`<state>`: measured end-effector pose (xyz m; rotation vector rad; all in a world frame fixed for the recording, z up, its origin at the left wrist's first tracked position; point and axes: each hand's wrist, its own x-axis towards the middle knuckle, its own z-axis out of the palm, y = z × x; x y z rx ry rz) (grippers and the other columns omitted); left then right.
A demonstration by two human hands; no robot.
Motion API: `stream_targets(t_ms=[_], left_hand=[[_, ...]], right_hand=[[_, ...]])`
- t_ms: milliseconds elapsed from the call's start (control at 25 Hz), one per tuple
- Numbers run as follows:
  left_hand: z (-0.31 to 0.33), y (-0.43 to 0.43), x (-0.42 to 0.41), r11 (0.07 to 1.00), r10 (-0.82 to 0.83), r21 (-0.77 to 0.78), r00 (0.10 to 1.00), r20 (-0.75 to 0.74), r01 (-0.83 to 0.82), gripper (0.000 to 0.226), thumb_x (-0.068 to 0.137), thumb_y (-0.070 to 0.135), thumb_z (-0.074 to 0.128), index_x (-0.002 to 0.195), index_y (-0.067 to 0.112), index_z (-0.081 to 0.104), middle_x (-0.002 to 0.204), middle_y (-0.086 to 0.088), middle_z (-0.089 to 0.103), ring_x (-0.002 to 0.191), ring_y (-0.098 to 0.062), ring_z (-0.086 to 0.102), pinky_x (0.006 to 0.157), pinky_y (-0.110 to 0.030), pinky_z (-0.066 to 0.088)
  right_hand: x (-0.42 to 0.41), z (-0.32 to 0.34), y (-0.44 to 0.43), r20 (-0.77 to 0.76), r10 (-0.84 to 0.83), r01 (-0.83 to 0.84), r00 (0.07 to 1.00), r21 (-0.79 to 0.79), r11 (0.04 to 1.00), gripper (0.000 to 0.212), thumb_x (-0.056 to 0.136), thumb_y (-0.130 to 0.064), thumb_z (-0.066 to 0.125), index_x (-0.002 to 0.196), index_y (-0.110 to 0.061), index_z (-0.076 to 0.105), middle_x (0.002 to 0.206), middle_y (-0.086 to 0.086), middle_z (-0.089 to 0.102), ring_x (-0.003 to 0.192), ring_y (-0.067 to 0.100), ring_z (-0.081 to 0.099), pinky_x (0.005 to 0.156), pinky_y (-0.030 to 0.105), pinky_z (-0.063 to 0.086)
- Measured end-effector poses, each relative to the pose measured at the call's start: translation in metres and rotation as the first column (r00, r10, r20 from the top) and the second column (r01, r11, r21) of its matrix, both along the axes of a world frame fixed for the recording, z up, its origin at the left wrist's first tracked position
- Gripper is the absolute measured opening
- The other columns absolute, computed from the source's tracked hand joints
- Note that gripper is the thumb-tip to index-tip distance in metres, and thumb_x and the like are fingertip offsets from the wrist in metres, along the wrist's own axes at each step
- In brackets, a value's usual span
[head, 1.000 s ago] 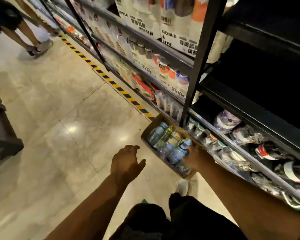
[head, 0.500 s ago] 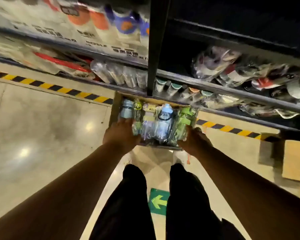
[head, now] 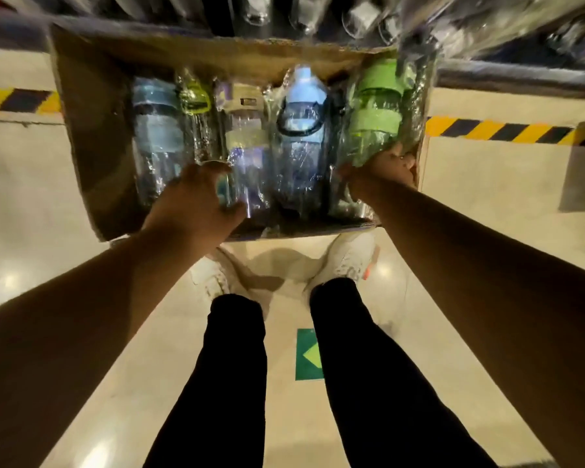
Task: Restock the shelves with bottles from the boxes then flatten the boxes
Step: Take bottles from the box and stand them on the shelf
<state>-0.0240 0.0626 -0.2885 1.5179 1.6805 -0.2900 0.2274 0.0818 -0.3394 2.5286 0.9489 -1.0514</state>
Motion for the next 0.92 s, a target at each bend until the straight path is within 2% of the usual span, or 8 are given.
stream_targets(t_ms=[120,280,440,560,640,720,840,920], left_hand=[[-0.031,-0.013,0.003,0.996,0.093,-0.016,0.995,0.042,-0.092,0.057,0.088,0.037,0.070,0.140,0.019,0.052,0.138,-0.014,0.054,0.123,-0.034,0.056,0.103,-0.040,0.043],[-0.041,-0.027,0.006,0.989,0.138,-0.064,0.990,0.041,-0.135,0.053,0.088,0.030,0.073,0.137,0.022,0.054,0.138,-0.012,0.054,0.123,-0.033,0.055,0.096,-0.037,0.043],[-0.037,-0.022,0.012,0.976,0.210,-0.085,0.968,0.136,-0.200,0.049,0.089,0.036,0.072,0.133,0.021,0.057,0.133,-0.006,0.060,0.114,-0.021,0.061,0.088,-0.027,0.044],[-0.031,-0.007,0.029,0.874,0.477,-0.242,0.839,0.262,-0.421,0.057,0.087,0.051,0.069,0.134,0.021,0.056,0.120,-0.001,0.067,0.097,-0.014,0.064,0.076,-0.021,0.046],[-0.028,0.006,0.035,0.752,0.658,-0.338,0.676,0.332,-0.566,0.091,0.066,0.078,0.070,0.133,0.018,0.055,0.116,-0.007,0.069,0.096,-0.020,0.066,0.086,-0.031,0.052],[-0.028,0.014,0.032,0.675,0.737,-0.457,0.557,0.383,-0.579,0.122,0.051,0.089,0.069,0.137,0.005,0.050,0.119,-0.017,0.067,0.100,-0.023,0.065,0.099,-0.043,0.048],[-0.023,0.017,0.023,0.609,0.793,-0.565,0.447,0.414,-0.557,0.110,0.057,0.077,0.079,0.141,0.012,0.051,0.131,-0.014,0.065,0.119,-0.031,0.063,0.106,-0.055,0.043],[-0.024,0.016,0.014,0.562,0.827,-0.547,0.440,0.350,-0.621,0.092,0.052,0.070,0.086,0.127,0.022,0.062,0.120,-0.006,0.072,0.115,-0.032,0.064,0.102,-0.058,0.046]], right_hand=[[0.000,-0.034,0.000,0.033,-0.119,0.118,0.992,0.036,0.992,0.124,0.077,-0.055,0.076,0.155,-0.004,-0.006,0.158,0.023,0.015,0.141,0.038,0.031,0.111,0.041,0.033],[0.012,-0.055,-0.006,0.045,-0.197,0.186,0.979,0.182,0.966,0.119,0.073,-0.051,0.080,0.155,-0.008,0.005,0.151,0.018,0.033,0.135,0.034,0.040,0.108,0.042,0.038],[-0.003,-0.036,-0.029,-0.234,-0.217,0.280,0.948,0.285,0.917,0.102,0.070,-0.043,0.082,0.149,-0.023,0.022,0.136,0.003,0.053,0.113,0.023,0.060,0.090,0.042,0.055],[-0.035,-0.013,-0.039,-0.426,-0.152,0.300,0.892,0.305,0.904,0.094,0.065,-0.049,0.082,0.141,-0.028,0.031,0.122,-0.004,0.061,0.099,0.020,0.067,0.081,0.044,0.059],[-0.055,0.000,-0.037,-0.556,-0.112,0.336,0.824,0.320,0.886,0.090,0.061,-0.049,0.084,0.135,-0.032,0.034,0.117,-0.004,0.063,0.098,0.019,0.069,0.082,0.045,0.059],[-0.072,0.015,-0.037,-0.723,-0.094,0.407,0.685,0.273,0.871,0.074,0.073,-0.041,0.082,0.131,-0.033,0.037,0.117,0.000,0.065,0.099,0.014,0.069,0.083,0.034,0.058],[-0.092,0.033,-0.044,-0.829,0.035,0.320,0.558,0.254,0.913,0.036,0.101,-0.038,0.048,0.134,-0.024,0.044,0.123,-0.003,0.062,0.106,-0.013,0.058,0.090,0.010,0.046],[-0.088,0.027,-0.046,-0.794,0.011,0.285,0.608,0.231,0.930,0.049,0.103,-0.050,0.033,0.137,-0.019,0.052,0.130,0.006,0.061,0.112,-0.002,0.058,0.092,0.016,0.046]])
